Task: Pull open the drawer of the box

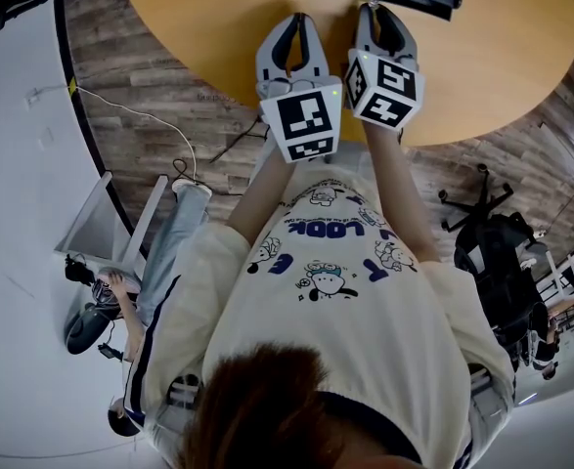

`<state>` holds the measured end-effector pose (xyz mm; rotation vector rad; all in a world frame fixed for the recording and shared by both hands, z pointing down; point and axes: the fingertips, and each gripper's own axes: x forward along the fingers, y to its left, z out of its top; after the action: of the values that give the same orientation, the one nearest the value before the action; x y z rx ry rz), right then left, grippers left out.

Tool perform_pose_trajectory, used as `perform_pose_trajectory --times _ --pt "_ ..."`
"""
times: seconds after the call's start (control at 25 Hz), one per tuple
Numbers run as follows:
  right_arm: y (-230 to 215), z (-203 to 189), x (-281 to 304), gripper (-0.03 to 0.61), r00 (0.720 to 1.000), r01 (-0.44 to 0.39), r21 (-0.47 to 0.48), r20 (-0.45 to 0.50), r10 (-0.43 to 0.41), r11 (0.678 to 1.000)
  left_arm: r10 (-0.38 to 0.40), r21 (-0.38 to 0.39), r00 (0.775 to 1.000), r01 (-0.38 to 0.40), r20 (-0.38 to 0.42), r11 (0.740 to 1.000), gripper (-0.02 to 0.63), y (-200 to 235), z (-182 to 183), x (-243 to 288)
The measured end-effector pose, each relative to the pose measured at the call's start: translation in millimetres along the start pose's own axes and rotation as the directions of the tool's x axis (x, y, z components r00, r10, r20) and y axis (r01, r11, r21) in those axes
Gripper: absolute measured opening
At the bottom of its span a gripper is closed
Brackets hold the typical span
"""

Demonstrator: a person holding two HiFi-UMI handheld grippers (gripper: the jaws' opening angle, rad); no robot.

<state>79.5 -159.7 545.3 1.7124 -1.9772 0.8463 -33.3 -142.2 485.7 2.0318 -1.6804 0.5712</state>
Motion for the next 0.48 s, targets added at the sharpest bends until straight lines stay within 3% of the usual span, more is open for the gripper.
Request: perform_pose_trajectory --times 0.48 --pt "2 -15 -14 0.087 1.0 -0.008 -0.011 -0.006 0.007 1.0 0.005 -0.004 1.0 -0.005 0.01 1.0 0.018 -5 -8 -16"
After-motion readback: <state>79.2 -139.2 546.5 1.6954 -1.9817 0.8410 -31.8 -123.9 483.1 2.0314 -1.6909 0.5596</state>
